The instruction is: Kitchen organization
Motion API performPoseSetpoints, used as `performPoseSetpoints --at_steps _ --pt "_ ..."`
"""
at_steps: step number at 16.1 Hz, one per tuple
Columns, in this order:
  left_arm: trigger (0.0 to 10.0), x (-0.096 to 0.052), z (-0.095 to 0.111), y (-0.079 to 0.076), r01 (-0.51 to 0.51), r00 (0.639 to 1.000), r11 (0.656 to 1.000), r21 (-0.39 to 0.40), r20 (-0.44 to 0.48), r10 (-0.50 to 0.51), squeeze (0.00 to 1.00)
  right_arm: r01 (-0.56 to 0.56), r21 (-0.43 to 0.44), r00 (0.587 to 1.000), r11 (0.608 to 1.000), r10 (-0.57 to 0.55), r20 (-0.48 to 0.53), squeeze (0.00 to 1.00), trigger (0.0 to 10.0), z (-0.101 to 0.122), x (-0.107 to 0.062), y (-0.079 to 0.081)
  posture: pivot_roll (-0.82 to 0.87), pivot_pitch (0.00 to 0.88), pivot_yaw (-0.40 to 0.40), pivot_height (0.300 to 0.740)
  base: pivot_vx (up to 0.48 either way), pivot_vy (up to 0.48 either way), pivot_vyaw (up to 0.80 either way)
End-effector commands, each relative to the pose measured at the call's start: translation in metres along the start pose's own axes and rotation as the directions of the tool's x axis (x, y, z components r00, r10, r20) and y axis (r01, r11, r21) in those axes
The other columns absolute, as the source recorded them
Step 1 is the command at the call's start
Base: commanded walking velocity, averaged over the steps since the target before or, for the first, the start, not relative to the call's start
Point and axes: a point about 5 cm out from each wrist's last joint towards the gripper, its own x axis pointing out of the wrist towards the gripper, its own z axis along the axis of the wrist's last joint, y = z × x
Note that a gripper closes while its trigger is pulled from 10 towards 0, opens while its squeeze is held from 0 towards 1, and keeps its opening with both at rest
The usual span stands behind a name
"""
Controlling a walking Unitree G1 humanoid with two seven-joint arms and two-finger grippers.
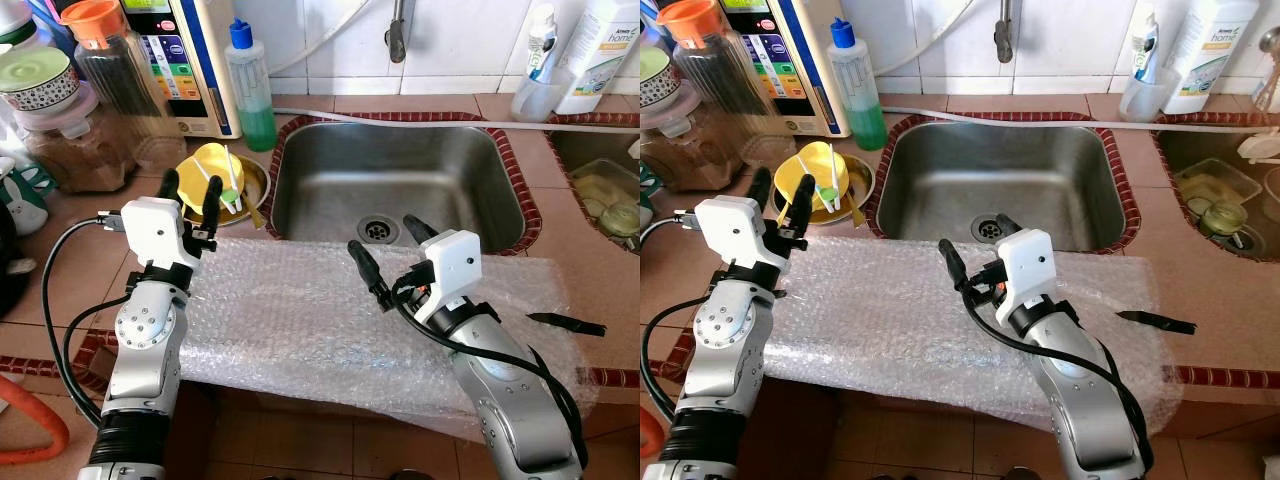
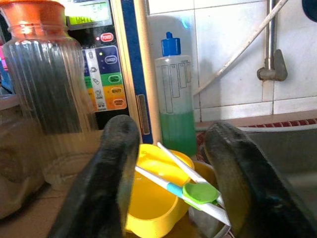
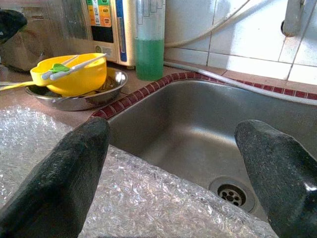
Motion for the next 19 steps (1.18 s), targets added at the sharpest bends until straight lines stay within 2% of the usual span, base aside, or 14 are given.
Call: performPoseSetpoints --at_steps 1,2,3,4,8,9,10,14,16,17,18,19 --pt "0.0 -0.002 0.002 0.003 0.000 1.000 1.000 0.003 -0.004 0.000 0.00 -0.010 0.003 1.000 1.000 0.009 0.012 0.00 10.0 0.002 0.002 0.002 -0.23 0.143 0.101 0.740 0.000 0.000 0.00" --pt "0.0 -0.002 0.001 0.003 -0.003 1.000 1.000 0.023 -0.015 0.004 0.00 -0.006 0.004 1.000 1.000 0.006 0.014 0.00 10.0 0.002 0.002 0.001 -0.23 0.144 0.101 0.740 0.000 0.000 0.00" --pt "10.0 -0.001 -0.001 0.001 0.019 0.999 0.999 0.027 -0.035 -0.018 0.00 0.009 0.004 1.000 1.000 -0.009 0.023 0.00 10.0 0.004 0.003 -0.001 -0.23 0.144 0.101 0.740 0.000 0.000 0.00" --pt "10.0 -0.001 0.000 0.001 0.017 0.999 0.999 0.028 -0.035 -0.016 0.00 0.012 0.005 1.000 1.000 -0.012 0.028 1.00 10.0 0.005 0.004 -0.001 -0.23 0.144 0.101 0.740 0.000 0.000 0.00" --pt "10.0 -0.002 -0.001 0.004 -0.001 0.999 0.999 0.042 -0.048 0.003 0.00 0.056 -0.018 0.998 0.998 -0.056 0.032 1.00 10.0 0.004 0.003 -0.007 -0.22 0.143 0.104 0.740 0.000 0.000 0.00" --pt "10.0 -0.002 -0.002 0.003 0.001 0.999 0.999 0.043 -0.052 0.001 0.00 0.068 -0.027 0.997 0.997 -0.067 0.034 0.82 10.0 0.005 0.004 -0.008 -0.22 0.142 0.103 0.740 0.000 0.000 0.00" --pt "10.0 -0.002 -0.002 0.003 0.003 0.998 0.999 0.042 -0.057 0.000 0.00 0.074 -0.024 0.996 0.997 -0.073 0.044 0.00 0.0 0.006 0.005 -0.009 -0.22 0.140 0.104 0.740 0.000 0.000 0.00" --pt "10.0 -0.002 -0.003 0.001 0.007 0.998 0.999 0.038 -0.062 -0.005 0.00 0.074 -0.014 0.996 0.997 -0.074 0.050 0.00 0.0 0.006 0.006 -0.009 -0.22 0.138 0.105 0.740 0.000 0.000 0.00" --pt "10.0 -0.004 -0.006 -0.008 0.038 0.997 0.999 0.005 -0.073 -0.038 0.00 0.074 -0.006 0.996 0.997 -0.073 0.049 0.00 0.0 0.005 0.006 -0.007 -0.22 0.140 0.108 0.740 0.000 0.000 0.00" --pt "10.0 -0.005 -0.007 -0.011 0.046 0.996 0.999 -0.025 -0.071 -0.048 0.68 0.074 0.000 0.996 0.997 -0.074 0.048 0.00 0.0 0.005 0.006 -0.007 -0.22 0.140 0.107 0.740 0.000 0.000 0.00" --pt "10.0 -0.005 -0.007 -0.013 0.058 0.996 0.998 -0.035 -0.068 -0.060 1.00 0.070 0.016 0.996 0.997 -0.070 0.049 1.00 9.8 0.004 0.006 -0.006 -0.22 0.141 0.107 0.740 0.000 0.000 0.00" --pt "10.0 -0.005 -0.006 -0.017 0.076 0.995 0.996 -0.037 -0.065 -0.078 1.00 0.067 0.027 0.996 0.997 -0.068 0.052 1.00 10.0 0.005 0.005 -0.006 -0.22 0.143 0.107 0.740 0.000 0.000 0.00"
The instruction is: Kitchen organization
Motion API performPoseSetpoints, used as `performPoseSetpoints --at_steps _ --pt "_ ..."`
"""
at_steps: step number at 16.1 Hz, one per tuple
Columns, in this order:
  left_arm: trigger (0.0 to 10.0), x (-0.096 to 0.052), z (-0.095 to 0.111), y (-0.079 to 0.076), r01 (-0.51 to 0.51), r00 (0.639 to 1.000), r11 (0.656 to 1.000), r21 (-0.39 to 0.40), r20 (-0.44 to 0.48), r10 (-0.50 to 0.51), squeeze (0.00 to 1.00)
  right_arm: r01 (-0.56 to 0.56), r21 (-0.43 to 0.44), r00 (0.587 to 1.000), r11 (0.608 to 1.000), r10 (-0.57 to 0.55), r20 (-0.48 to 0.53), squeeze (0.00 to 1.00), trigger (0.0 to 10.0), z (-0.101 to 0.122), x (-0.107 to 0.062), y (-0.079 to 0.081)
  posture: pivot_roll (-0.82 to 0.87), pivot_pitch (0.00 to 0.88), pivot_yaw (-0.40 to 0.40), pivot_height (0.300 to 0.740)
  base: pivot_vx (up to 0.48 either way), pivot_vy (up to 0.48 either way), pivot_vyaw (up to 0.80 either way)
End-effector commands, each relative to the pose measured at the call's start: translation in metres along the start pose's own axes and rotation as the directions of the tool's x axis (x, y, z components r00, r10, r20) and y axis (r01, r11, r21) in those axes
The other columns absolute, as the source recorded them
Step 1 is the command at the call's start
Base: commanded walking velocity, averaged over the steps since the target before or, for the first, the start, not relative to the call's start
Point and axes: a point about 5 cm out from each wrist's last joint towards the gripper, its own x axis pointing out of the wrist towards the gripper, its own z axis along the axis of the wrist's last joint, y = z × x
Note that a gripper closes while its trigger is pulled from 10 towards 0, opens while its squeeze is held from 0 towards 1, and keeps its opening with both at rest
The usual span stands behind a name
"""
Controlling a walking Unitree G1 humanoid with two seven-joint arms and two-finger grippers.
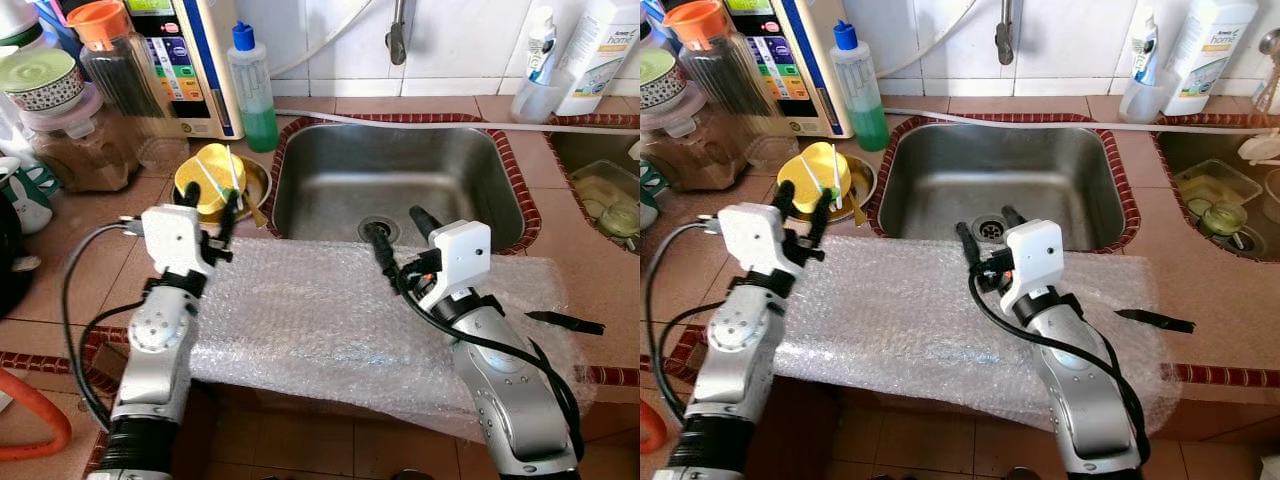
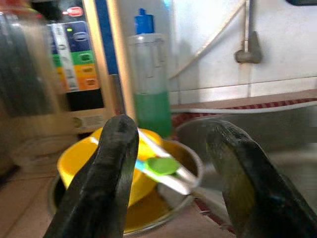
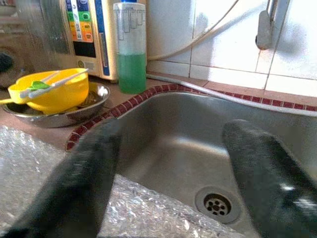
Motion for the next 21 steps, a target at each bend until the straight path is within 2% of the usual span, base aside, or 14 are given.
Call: performPoseSetpoints --at_steps 1,4,5,6,10,16,17,21 --pt "10.0 -0.001 0.001 -0.001 0.015 1.000 1.000 -0.011 0.002 -0.015 1.00 -0.011 0.013 1.000 1.000 0.011 0.006 1.00 10.0 0.001 -0.001 0.002 -0.22 0.143 0.108 0.740 0.000 0.000 0.00" --pt "10.0 -0.003 -0.001 -0.005 0.049 0.999 0.999 0.002 -0.003 -0.049 1.00 -0.024 0.021 1.000 0.999 0.024 0.004 1.00 10.0 0.000 -0.002 0.004 -0.22 0.145 0.113 0.740 0.000 0.000 0.00" --pt "10.0 -0.003 -0.002 -0.006 0.057 0.998 0.998 0.028 -0.003 -0.057 1.00 -0.026 0.025 1.000 0.999 0.026 0.003 1.00 10.0 0.000 -0.002 0.004 -0.22 0.146 0.113 0.740 0.000 0.000 0.00" --pt "10.0 -0.002 -0.004 -0.005 0.060 0.998 0.994 0.087 -0.004 -0.060 1.00 -0.036 0.033 0.999 0.999 0.036 0.002 1.00 10.0 0.000 -0.003 0.006 -0.22 0.146 0.113 0.740 0.000 0.000 0.00" --pt "10.0 0.006 -0.009 -0.008 0.084 0.996 0.985 0.153 -0.008 -0.083 1.00 -0.080 0.080 0.997 0.994 0.080 -0.007 1.00 10.0 -0.001 -0.003 0.012 -0.23 0.151 0.110 0.740 0.000 0.000 0.00" --pt "10.0 0.017 -0.013 -0.012 0.086 0.996 0.964 0.252 -0.004 -0.087 1.00 -0.096 0.082 0.995 0.992 0.098 -0.027 1.00 10.0 -0.001 -0.009 0.014 -0.25 0.164 0.113 0.740 0.000 0.000 0.00" --pt "10.0 0.019 -0.013 -0.014 0.102 0.994 0.948 0.300 -0.001 -0.107 0.00 -0.097 0.082 0.995 0.992 0.100 -0.031 1.00 10.0 -0.001 -0.011 0.014 -0.26 0.166 0.113 0.740 0.000 0.000 0.00" --pt "10.0 0.018 -0.016 -0.013 0.103 0.994 0.934 0.342 -0.003 -0.109 0.00 -0.127 0.102 0.991 0.987 0.131 -0.038 1.00 10.0 -0.001 -0.011 0.017 -0.26 0.170 0.111 0.740 0.000 0.000 0.00"
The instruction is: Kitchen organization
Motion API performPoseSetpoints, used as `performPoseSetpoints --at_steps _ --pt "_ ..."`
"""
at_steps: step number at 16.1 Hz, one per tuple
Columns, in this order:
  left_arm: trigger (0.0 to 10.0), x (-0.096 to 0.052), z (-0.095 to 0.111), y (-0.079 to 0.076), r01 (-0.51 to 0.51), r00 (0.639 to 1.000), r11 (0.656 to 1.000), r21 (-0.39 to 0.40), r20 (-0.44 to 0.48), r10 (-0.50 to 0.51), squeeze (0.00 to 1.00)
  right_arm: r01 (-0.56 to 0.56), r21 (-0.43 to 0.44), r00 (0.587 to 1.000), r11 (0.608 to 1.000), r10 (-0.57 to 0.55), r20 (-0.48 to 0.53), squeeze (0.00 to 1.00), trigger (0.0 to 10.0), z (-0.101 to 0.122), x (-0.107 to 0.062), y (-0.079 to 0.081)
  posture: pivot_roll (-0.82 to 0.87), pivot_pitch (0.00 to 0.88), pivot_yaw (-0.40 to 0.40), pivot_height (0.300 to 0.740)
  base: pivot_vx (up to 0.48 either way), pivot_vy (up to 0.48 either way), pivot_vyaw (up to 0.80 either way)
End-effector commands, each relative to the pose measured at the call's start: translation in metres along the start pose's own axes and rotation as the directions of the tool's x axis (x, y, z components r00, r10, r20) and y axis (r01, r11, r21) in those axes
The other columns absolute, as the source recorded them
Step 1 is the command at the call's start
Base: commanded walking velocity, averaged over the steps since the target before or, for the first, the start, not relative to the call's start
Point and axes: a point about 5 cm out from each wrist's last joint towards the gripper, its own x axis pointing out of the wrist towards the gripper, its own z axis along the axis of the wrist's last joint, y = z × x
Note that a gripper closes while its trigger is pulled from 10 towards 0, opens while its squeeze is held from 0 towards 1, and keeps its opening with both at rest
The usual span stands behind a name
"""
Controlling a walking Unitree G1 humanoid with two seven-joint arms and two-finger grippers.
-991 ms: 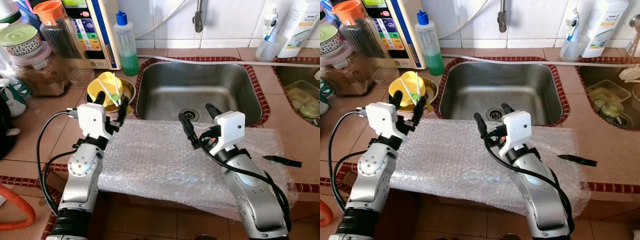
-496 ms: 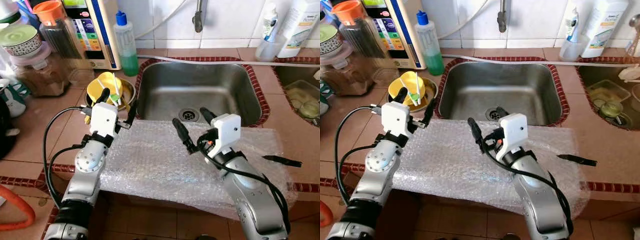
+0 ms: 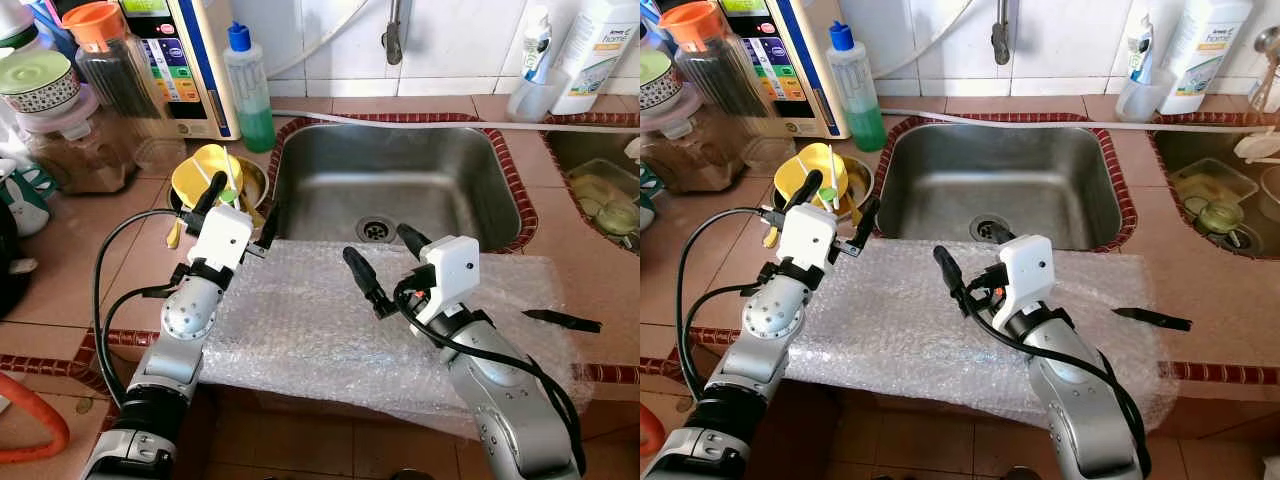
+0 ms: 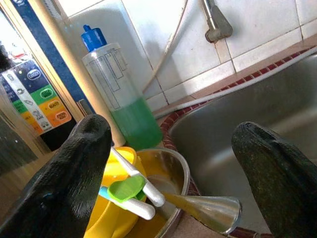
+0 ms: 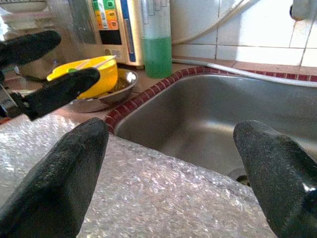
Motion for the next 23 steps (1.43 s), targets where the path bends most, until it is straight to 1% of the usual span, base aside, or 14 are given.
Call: performPoseSetpoints --at_steps 1,5,7,8,11,13,15,17,19,21,23 --pt "10.0 -0.001 -0.003 0.001 0.013 1.000 0.999 0.037 -0.005 -0.012 0.00 -0.038 0.017 0.999 0.999 0.038 0.011 1.00 10.0 0.004 -0.001 0.006 -0.26 0.170 0.111 0.740 0.000 0.000 0.00" --pt "10.0 -0.004 -0.007 -0.003 0.020 1.000 0.999 0.048 -0.014 -0.019 0.00 -0.051 0.017 0.999 0.999 0.051 0.004 0.99 10.0 0.004 -0.001 0.007 -0.25 0.167 0.108 0.740 0.000 0.000 0.00" --pt "10.0 -0.004 -0.009 -0.002 0.021 1.000 0.997 0.069 -0.020 -0.020 0.00 -0.053 0.016 0.999 0.998 0.053 0.002 0.98 10.0 0.004 -0.001 0.007 -0.25 0.168 0.105 0.740 0.000 0.000 0.00" --pt "10.0 -0.003 -0.011 -0.001 0.015 0.999 0.996 0.088 -0.029 -0.012 0.00 -0.054 0.015 0.999 0.998 0.054 0.001 0.98 10.0 0.004 -0.001 0.006 -0.25 0.168 0.104 0.740 0.000 0.000 0.00" --pt "10.0 -0.002 -0.017 0.006 -0.016 0.998 0.994 0.106 -0.059 0.023 0.00 -0.056 0.012 0.998 0.998 0.056 -0.001 0.98 10.0 0.004 -0.002 0.006 -0.26 0.168 0.104 0.740 0.000 0.000 0.00" --pt "10.0 -0.001 -0.017 0.010 -0.042 0.997 0.995 0.095 -0.065 0.048 0.00 -0.056 0.011 0.998 0.998 0.056 -0.001 0.98 10.0 0.004 -0.002 0.007 -0.26 0.168 0.104 0.740 0.000 0.000 0.00" --pt "10.0 0.000 -0.019 0.010 -0.038 0.996 0.994 0.099 -0.073 0.045 0.00 -0.057 0.009 0.998 0.998 0.057 -0.002 0.98 10.0 0.005 -0.002 0.007 -0.26 0.169 0.105 0.740 0.000 0.000 0.00" --pt "10.0 0.000 -0.019 0.010 -0.049 0.996 0.995 0.082 -0.067 0.055 0.00 -0.057 0.008 0.998 0.998 0.057 -0.003 0.98 10.0 0.004 -0.002 0.007 -0.26 0.170 0.103 0.740 0.000 0.000 0.00" --pt "10.0 -0.002 -0.016 0.011 -0.063 0.996 0.997 0.039 -0.054 0.065 0.00 -0.062 0.003 0.998 0.998 0.062 -0.005 0.98 10.0 0.004 -0.003 0.007 -0.26 0.169 0.102 0.740 0.000 0.000 0.00" --pt "10.0 -0.004 -0.016 0.014 -0.078 0.996 0.997 0.017 -0.049 0.079 0.00 -0.062 0.002 0.998 0.998 0.062 -0.006 0.98 10.0 0.004 -0.003 0.007 -0.26 0.168 0.101 0.740 0.000 0.000 0.00" --pt "10.0 -0.006 -0.017 0.017 -0.086 0.995 0.996 0.015 -0.053 0.086 0.00 -0.064 0.002 0.998 0.998 0.064 -0.006 0.98 10.0 0.004 -0.002 0.007 -0.26 0.167 0.100 0.740 0.000 0.000 0.00"
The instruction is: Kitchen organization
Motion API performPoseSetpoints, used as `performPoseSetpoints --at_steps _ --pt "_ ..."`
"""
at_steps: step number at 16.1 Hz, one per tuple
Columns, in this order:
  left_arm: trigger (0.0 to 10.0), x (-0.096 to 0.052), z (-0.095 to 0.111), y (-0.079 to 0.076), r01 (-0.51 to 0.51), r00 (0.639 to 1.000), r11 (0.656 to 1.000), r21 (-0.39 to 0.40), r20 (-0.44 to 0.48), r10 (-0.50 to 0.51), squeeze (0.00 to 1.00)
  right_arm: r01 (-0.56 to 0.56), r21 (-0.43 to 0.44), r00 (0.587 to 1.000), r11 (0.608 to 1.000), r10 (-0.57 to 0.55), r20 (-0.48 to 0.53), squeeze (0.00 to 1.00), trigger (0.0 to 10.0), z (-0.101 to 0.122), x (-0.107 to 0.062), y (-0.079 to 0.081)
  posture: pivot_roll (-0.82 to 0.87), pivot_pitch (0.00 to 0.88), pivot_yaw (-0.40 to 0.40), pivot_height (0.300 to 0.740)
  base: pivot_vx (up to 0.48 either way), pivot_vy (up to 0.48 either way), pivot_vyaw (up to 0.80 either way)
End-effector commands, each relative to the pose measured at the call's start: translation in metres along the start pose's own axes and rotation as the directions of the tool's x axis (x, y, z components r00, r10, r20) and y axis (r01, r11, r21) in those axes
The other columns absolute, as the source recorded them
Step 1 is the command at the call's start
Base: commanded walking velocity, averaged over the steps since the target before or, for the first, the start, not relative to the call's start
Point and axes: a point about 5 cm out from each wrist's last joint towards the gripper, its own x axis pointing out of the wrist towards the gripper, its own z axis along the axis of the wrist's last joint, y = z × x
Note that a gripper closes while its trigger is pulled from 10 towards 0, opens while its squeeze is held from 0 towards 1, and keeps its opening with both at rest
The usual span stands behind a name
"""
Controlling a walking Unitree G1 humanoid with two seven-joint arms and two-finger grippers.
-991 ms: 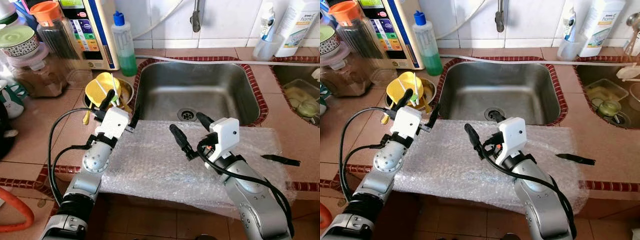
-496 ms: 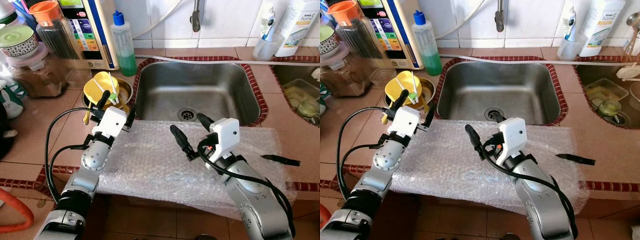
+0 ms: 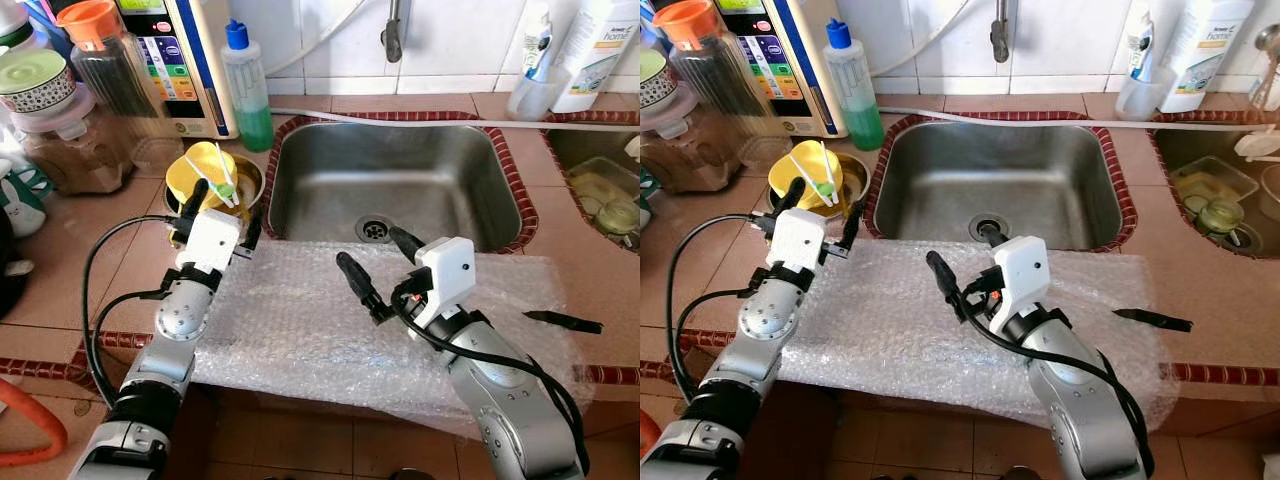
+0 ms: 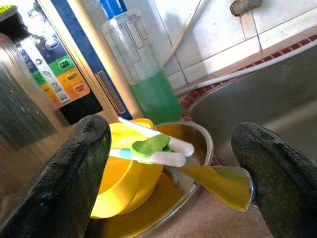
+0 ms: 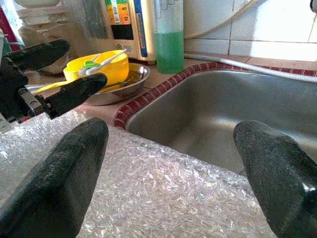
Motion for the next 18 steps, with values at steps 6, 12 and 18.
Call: performPoseSetpoints --at_steps 6,12,18 --pt "10.0 -0.006 -0.003 0.007 0.002 1.000 0.999 -0.033 -0.002 -0.002 0.00 -0.028 -0.004 1.000 1.000 0.028 0.012 0.98 10.0 0.004 -0.001 0.005 -0.26 0.169 0.095 0.740 0.000 0.000 0.00" --pt "10.0 -0.014 -0.004 0.011 0.001 1.000 0.999 -0.053 0.003 -0.001 0.00 -0.025 -0.003 1.000 1.000 0.025 0.009 0.98 10.0 0.002 -0.001 0.005 -0.26 0.170 0.100 0.740 0.000 0.000 0.00" --pt "10.0 -0.001 -0.002 0.012 -0.014 1.000 1.000 -0.015 -0.008 0.014 0.00 -0.026 -0.005 1.000 1.000 0.026 0.008 0.98 10.0 0.002 -0.001 0.005 -0.26 0.172 0.099 0.740 0.000 0.000 0.00"
